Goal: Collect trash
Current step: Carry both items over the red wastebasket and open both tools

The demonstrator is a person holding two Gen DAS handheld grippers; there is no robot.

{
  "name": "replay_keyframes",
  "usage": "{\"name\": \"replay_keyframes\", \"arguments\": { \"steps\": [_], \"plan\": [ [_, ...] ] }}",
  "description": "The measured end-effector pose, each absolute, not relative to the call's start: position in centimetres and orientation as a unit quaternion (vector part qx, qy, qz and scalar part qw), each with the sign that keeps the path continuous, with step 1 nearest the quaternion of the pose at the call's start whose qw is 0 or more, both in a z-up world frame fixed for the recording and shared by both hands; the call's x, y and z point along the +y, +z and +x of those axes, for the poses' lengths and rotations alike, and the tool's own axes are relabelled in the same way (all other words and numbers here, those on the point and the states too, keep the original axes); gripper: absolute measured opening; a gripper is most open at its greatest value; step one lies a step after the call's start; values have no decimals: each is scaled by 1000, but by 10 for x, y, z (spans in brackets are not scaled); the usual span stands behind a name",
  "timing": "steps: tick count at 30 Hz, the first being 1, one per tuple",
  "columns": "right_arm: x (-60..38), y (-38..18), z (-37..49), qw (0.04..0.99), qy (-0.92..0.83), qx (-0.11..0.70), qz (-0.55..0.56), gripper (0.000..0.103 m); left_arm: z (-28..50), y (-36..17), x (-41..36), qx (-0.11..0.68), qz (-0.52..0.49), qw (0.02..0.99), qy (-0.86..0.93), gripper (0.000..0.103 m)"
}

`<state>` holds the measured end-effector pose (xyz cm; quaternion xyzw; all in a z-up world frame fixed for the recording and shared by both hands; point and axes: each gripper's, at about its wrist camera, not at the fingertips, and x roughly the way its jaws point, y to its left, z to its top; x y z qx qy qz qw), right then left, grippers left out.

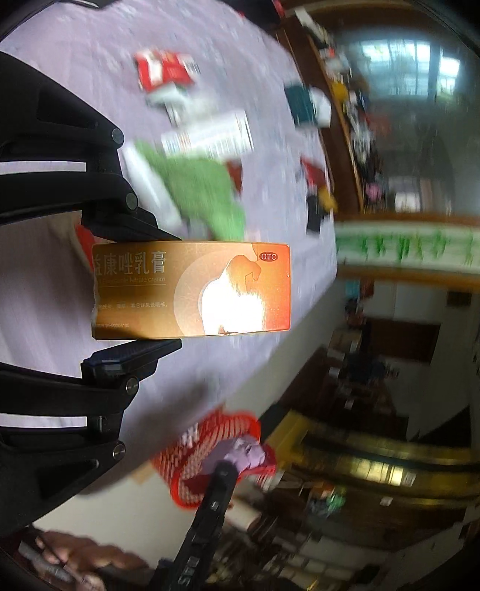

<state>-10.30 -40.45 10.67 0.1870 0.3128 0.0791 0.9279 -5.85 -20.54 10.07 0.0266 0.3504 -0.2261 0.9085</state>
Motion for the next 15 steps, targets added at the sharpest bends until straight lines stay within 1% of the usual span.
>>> {"name": "replay_keyframes", "arguments": {
  "steps": [7,15],
  "plan": [
    [-491,101,-108,921,16,298,251,9,-47,103,-295,379,32,871,-311,45],
    [-555,85,-104,908,-15,305,288,11,-28,99,-381,400,33,846,-350,45]
  ]
}}
